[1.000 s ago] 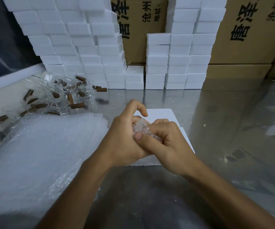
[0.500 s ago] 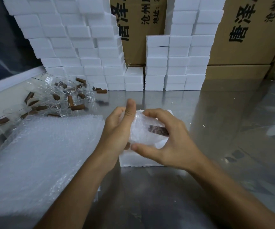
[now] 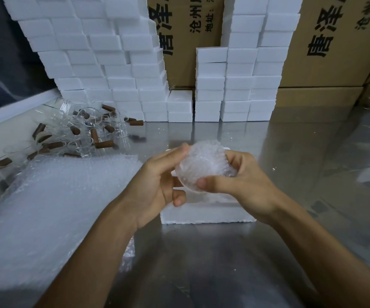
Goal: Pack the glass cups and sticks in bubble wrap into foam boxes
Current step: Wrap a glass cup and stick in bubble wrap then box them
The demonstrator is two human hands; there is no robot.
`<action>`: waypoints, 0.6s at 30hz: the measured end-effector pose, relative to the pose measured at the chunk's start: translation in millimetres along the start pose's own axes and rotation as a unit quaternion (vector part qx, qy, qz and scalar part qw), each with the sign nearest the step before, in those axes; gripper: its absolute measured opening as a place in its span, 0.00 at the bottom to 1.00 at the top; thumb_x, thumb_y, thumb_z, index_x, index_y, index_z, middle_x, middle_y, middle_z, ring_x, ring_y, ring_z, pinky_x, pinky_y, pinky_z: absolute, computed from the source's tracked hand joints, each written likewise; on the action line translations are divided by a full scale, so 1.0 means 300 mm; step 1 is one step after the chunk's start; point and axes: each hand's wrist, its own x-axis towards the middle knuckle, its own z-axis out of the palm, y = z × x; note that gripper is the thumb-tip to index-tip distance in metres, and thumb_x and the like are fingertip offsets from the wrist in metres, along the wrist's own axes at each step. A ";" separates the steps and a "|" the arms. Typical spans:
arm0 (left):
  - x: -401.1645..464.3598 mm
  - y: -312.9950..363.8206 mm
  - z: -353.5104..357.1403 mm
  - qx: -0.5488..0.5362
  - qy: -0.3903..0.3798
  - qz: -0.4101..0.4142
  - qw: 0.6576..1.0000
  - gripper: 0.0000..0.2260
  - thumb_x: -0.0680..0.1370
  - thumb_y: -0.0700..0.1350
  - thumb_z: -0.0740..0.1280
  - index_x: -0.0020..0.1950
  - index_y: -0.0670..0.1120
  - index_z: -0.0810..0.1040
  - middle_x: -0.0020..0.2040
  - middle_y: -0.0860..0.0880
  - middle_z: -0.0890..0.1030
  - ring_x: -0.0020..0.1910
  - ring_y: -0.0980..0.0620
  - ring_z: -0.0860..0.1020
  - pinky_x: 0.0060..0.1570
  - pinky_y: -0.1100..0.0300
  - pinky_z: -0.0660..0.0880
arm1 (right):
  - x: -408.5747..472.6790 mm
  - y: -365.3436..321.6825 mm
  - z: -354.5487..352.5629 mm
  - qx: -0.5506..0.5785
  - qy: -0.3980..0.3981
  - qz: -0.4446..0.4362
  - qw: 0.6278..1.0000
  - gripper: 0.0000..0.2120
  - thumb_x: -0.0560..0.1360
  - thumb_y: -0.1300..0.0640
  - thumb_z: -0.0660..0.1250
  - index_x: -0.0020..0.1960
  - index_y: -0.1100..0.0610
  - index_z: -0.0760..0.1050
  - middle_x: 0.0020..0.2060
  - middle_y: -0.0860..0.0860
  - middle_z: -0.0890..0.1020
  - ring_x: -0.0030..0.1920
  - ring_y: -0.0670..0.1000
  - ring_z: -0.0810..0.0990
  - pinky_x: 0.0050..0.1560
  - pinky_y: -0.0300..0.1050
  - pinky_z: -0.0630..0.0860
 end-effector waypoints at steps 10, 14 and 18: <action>0.003 -0.008 -0.008 0.052 0.030 0.006 0.998 0.19 0.68 0.56 0.75 0.52 0.46 0.86 0.46 0.41 0.85 0.38 0.46 0.83 0.31 0.61 0.79 | 0.005 -0.014 -0.011 0.201 -0.048 0.117 0.971 0.17 0.66 0.60 0.73 0.55 0.57 0.82 0.46 0.56 0.85 0.43 0.52 0.84 0.41 0.41 0.80; 0.018 -0.017 0.023 -0.002 0.085 -0.011 0.996 0.10 0.68 0.54 0.77 0.44 0.49 0.88 0.41 0.44 0.85 0.37 0.48 0.83 0.33 0.61 0.80 | 0.010 -0.014 -0.024 0.286 0.003 0.184 0.940 0.30 0.65 0.52 0.77 0.65 0.58 0.77 0.59 0.59 0.81 0.54 0.57 0.83 0.49 0.52 0.81; 0.021 -0.008 0.047 -0.089 0.123 0.019 0.988 0.19 0.65 0.56 0.75 0.47 0.44 0.86 0.37 0.46 0.83 0.30 0.52 0.80 0.26 0.64 0.76 | 0.009 -0.026 -0.028 0.420 -0.033 0.142 0.896 0.25 0.68 0.51 0.75 0.61 0.60 0.75 0.63 0.62 0.78 0.58 0.60 0.81 0.53 0.57 0.80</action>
